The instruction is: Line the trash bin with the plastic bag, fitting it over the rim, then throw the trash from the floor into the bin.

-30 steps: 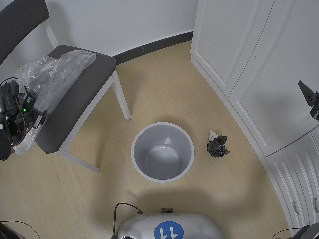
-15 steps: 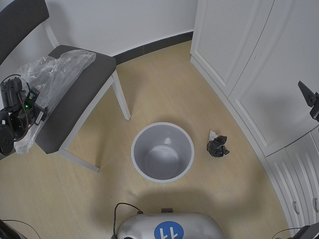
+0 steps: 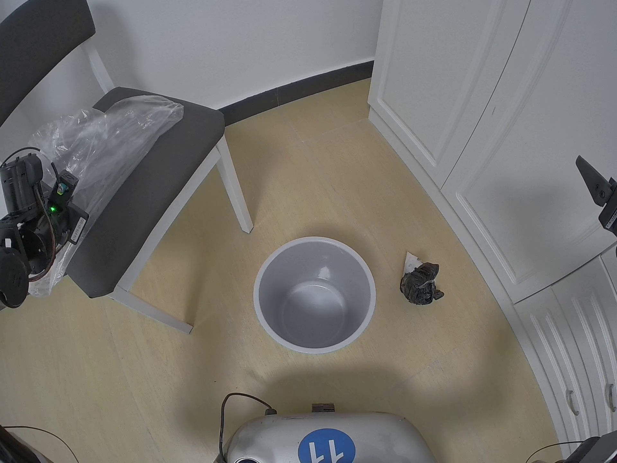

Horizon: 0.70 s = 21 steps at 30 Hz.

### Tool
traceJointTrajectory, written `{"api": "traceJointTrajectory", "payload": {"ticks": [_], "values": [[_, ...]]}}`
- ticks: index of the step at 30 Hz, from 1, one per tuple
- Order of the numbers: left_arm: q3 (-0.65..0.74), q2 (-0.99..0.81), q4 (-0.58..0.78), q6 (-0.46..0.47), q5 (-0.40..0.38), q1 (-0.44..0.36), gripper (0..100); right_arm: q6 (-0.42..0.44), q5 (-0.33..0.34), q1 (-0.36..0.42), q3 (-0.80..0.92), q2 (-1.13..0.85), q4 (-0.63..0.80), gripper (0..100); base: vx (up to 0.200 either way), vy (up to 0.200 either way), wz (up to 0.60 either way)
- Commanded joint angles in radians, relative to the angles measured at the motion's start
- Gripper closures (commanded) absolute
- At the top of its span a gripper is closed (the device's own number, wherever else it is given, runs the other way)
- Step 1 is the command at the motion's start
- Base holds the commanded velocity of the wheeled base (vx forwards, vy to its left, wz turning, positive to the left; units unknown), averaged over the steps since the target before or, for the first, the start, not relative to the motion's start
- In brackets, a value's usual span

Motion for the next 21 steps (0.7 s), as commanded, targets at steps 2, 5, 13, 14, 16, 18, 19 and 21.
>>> {"api": "traceJointTrajectory", "payload": {"ticks": [2, 5, 13, 14, 16, 18, 19, 21], "values": [[0.067, -0.018, -0.099, -0.015, -0.001, -0.014, 100, -0.003, -0.001, 0.008, 0.004, 0.007, 0.0, 0, 0.0, 0.0, 0.0], [0.108, -0.021, -0.176, -0.087, -0.003, -0.06, 100, -0.026, 0.001, 0.014, 0.011, 0.004, 0.0, 0, 0.0, 0.0, 0.0], [0.107, -0.038, -0.176, -0.163, -0.001, -0.144, 100, -0.057, 0.03, 0.089, -0.025, 0.113, 0.016, 0, 0.0, 0.0, 0.0], [0.107, -0.038, -0.176, -0.163, -0.001, -0.144, 100, -0.057, 0.03, 0.089, -0.025, 0.113, 0.016, 0, 0.0, 0.0, 0.0], [0.111, -0.032, -0.175, -0.242, -0.003, -0.155, 100, -0.028, 0.033, 0.118, -0.01, 0.165, -0.001, 0, 0.0, 0.0, 0.0], [0.113, -0.027, -0.175, -0.319, -0.003, -0.175, 100, -0.008, 0.044, 0.134, -0.009, 0.171, 0.008, 0, 0.0, 0.0, 0.0], [0.113, -0.027, -0.173, -0.331, -0.003, -0.179, 100, -0.006, 0.047, 0.135, -0.007, 0.171, 0.006, 0, 0.0, 0.0, 0.0], [0.113, -0.025, -0.173, -0.426, -0.003, -0.216, 100, -0.009, 0.058, 0.14, -0.01, 0.18, 0.006, 0, 0.0, 0.0, 0.0]]}}
